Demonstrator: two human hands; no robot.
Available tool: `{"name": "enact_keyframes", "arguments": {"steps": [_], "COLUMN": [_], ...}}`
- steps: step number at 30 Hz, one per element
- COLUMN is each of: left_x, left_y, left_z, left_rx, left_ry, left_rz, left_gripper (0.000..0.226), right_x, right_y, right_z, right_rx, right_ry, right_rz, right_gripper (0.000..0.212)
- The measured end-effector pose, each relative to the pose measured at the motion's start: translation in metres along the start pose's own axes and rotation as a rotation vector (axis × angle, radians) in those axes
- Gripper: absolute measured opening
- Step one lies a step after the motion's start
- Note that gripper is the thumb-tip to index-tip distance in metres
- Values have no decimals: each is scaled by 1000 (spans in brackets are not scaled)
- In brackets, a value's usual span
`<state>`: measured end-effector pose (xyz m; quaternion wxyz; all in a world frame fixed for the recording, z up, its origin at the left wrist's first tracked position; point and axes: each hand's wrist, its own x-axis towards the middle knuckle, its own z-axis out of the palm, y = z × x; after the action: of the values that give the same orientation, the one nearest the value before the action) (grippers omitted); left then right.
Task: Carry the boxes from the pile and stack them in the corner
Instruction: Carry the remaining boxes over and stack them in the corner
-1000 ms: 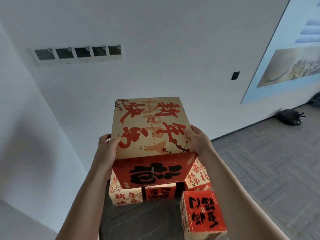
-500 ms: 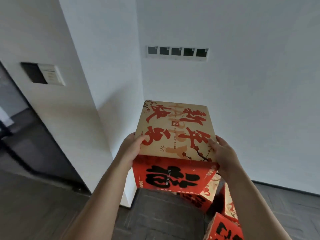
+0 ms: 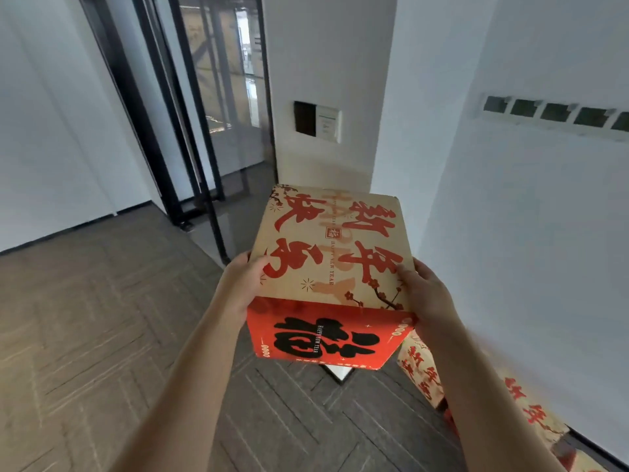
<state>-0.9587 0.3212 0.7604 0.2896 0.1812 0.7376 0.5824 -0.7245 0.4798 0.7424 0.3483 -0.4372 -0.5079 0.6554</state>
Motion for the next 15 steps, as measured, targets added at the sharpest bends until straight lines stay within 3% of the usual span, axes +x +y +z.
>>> {"name": "enact_keyframes", "arguments": {"steps": [7, 10, 15], "left_x": [24, 33, 39], "left_y": [-45, -64, -83], "left_z": [-204, -304, -457], "left_rx": [-2, -62, -189], "left_ry": [262, 344, 503], "left_rz": [-72, -119, -147], "left_gripper": [22, 35, 24], "right_x": [-18, -38, -72], "right_y": [38, 56, 77], "right_z": [209, 312, 472], "right_rx": [-70, -91, -139], "right_ry": [-225, -307, -440], "right_rz": [42, 55, 61], "right_gripper": [32, 27, 22]}}
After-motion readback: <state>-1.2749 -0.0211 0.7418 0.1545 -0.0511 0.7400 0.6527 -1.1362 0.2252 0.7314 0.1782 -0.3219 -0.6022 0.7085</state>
